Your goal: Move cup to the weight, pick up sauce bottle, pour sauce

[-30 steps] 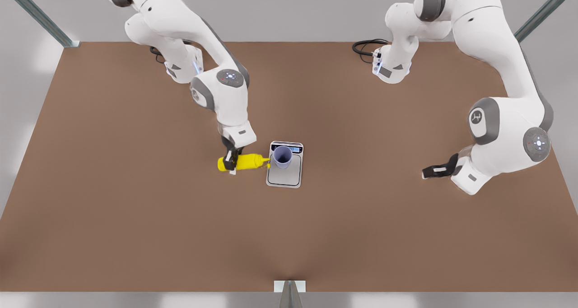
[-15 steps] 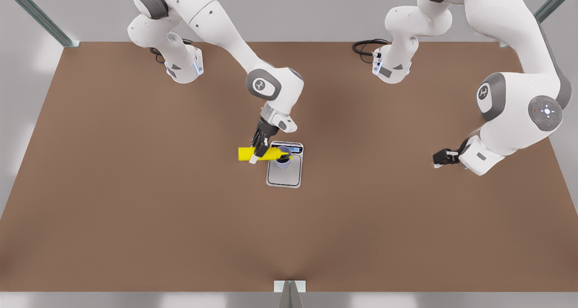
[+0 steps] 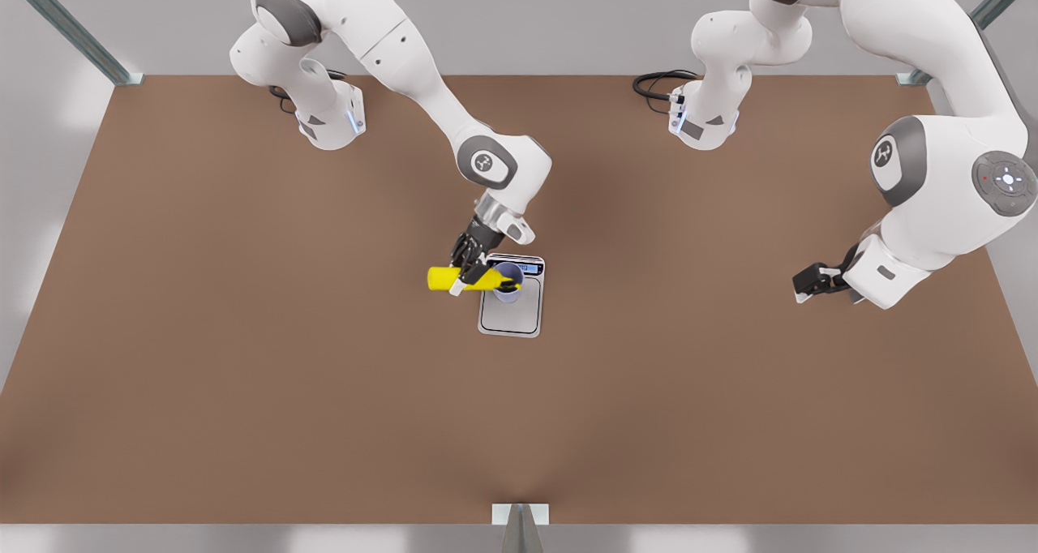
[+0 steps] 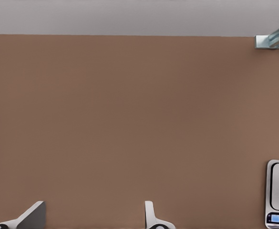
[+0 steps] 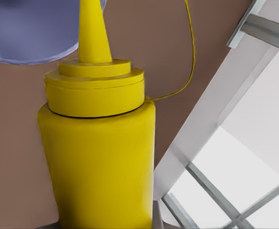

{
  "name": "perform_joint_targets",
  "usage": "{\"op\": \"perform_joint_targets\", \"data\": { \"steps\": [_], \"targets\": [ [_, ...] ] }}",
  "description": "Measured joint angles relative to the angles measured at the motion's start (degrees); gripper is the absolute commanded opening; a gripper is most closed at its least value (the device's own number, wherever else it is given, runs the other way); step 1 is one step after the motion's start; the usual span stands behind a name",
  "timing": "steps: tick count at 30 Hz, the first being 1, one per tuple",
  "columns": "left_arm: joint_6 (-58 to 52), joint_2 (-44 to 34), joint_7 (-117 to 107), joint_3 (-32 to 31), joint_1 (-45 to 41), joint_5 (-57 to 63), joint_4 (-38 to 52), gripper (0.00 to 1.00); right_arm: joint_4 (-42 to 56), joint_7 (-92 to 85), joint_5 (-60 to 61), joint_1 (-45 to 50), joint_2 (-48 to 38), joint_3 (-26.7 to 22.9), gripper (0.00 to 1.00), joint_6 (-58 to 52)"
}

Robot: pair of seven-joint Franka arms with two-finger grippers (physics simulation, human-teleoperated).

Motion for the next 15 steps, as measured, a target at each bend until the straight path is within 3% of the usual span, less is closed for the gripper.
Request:
{"op": "perform_joint_targets", "data": {
  "steps": [15],
  "targets": [
    [0.26,-0.01,0.0,0.0,-0.09,-0.02,0.09,1.0,0.35,1.93,0.19,0.0,0.15,0.0,0.58,-1.34]
  ]
}}
